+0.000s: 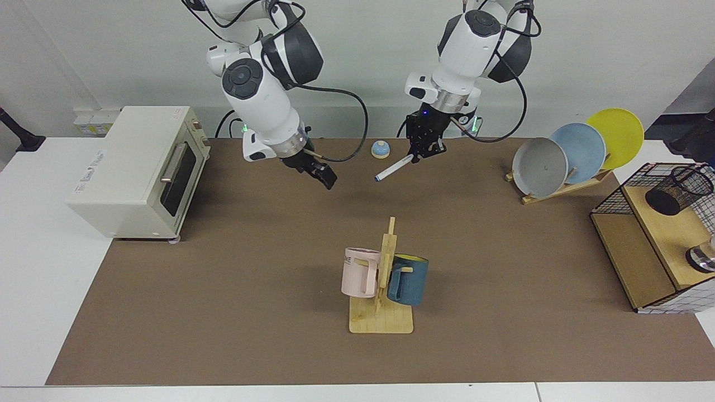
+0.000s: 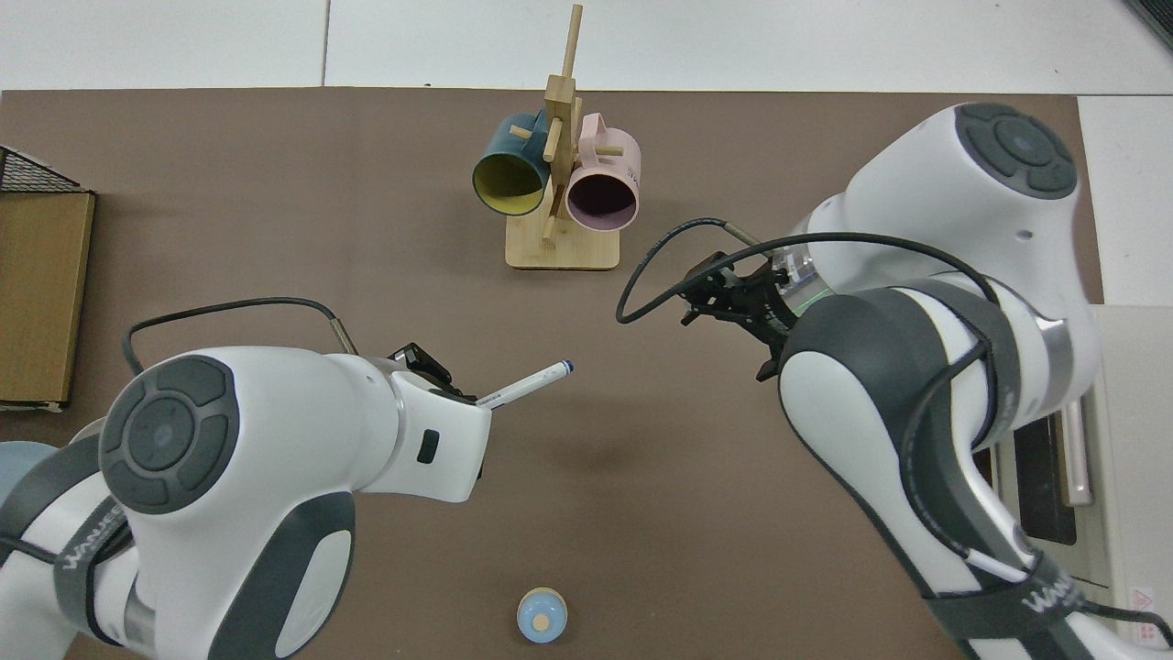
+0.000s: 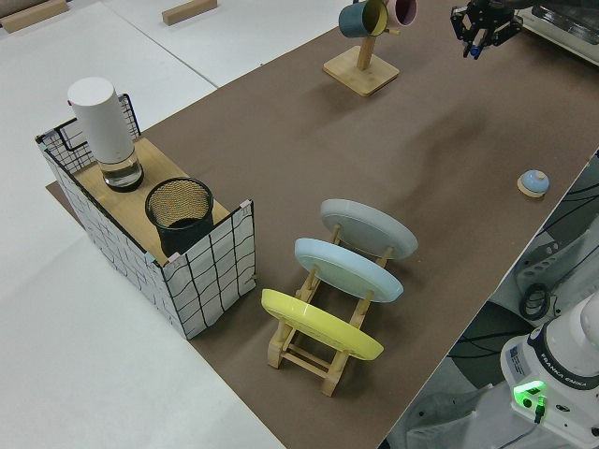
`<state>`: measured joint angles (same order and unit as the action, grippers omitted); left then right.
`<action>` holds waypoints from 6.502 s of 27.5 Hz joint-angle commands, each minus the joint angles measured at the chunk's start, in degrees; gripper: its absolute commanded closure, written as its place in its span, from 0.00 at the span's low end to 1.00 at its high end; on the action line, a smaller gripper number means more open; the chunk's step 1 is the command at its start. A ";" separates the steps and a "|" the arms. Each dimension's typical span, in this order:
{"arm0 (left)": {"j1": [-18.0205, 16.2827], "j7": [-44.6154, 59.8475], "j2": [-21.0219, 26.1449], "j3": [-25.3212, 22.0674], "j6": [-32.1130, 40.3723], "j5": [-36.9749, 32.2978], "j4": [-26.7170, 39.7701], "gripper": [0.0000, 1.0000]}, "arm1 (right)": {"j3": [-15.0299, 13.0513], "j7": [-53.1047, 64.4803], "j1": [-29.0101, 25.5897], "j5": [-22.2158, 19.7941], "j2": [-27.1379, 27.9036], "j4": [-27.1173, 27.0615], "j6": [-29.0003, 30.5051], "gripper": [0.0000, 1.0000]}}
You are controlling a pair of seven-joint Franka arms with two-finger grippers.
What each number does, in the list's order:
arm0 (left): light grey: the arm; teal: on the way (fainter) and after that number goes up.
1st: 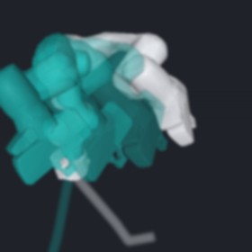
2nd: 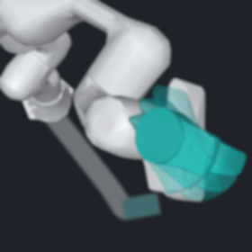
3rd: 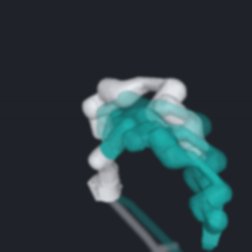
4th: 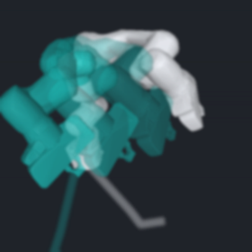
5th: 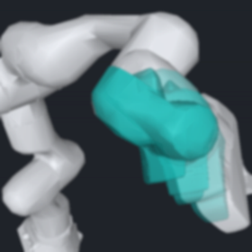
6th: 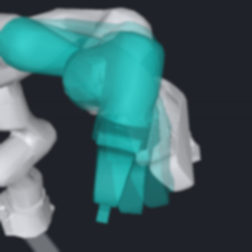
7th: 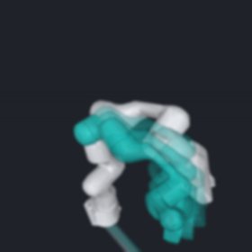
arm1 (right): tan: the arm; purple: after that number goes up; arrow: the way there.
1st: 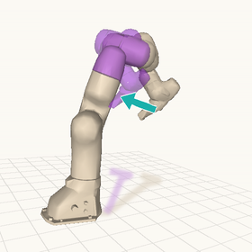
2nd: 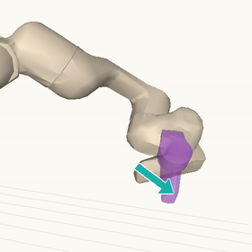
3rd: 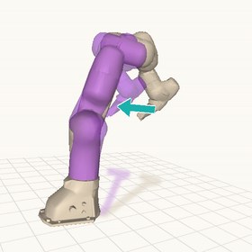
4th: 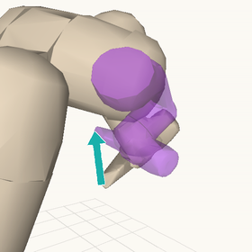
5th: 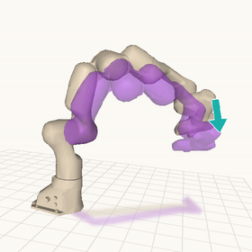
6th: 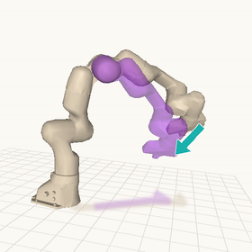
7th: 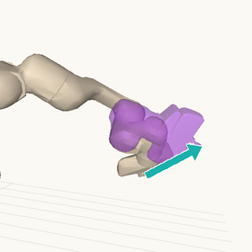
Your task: Put markers into pen holder
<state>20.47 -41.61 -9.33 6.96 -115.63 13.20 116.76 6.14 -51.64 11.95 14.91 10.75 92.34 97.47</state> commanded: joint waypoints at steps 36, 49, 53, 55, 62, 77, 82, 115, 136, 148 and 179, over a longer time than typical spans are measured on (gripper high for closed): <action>-14.31 28.77 -1.04 -0.28 9.64 -12.85 0.49 1.00 | 0.63 53.66 -15.20 -15.88 -10.49 9.79 4.32 0.00; -21.61 35.29 -1.04 -0.28 8.14 -12.85 1.10 1.00 | 0.54 56.92 -16.70 -15.53 -10.84 6.62 -0.70 0.00; -24.33 35.02 -0.60 -0.19 7.26 -12.85 1.02 1.00 | 0.54 56.74 -16.78 -15.53 -10.75 6.54 -0.61 0.00; -25.12 34.41 -0.25 -0.28 6.65 -12.85 0.75 1.00 | 0.54 56.74 -16.78 -15.53 -10.84 6.54 -0.61 0.00; -26.62 29.32 2.55 -0.37 7.52 -20.39 -4.07 1.00 | 0.63 56.83 -16.61 -14.83 -10.75 6.54 -0.61 0.00; -33.20 -7.40 4.32 -0.37 7.44 -39.04 -9.97 1.00 | 0.63 56.83 -16.70 -14.74 -10.84 6.54 -0.61 0.00; -34.88 -19.61 4.23 -0.46 5.16 -45.00 -11.20 1.00 | 0.54 56.83 -16.78 -14.74 -10.84 6.54 -0.61 0.00; -50.35 -91.19 10.46 -0.81 -19.72 -50.47 -18.06 1.00 | 0.63 56.83 -16.70 -14.74 -10.84 6.54 -0.70 0.00; -52.46 -91.27 11.88 -0.81 -18.32 -47.13 -16.21 0.58 | 0.63 56.92 -16.52 -14.74 -10.84 6.54 -0.70 0.00; -51.50 -86.81 10.65 2.08 -11.65 -42.04 -18.40 0.00 | 0.63 56.83 -16.70 -14.74 -10.84 6.54 -0.61 0.00; -51.32 18.91 6.16 21.07 17.81 -18.75 -19.73 0.00 | 0.63 56.83 -16.70 -14.74 -10.84 6.54 -0.61 0.00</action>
<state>-30.97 -34.90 -2.32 26.36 -99.84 -8.80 96.95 6.23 3.14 -3.76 -0.10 0.16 99.09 97.55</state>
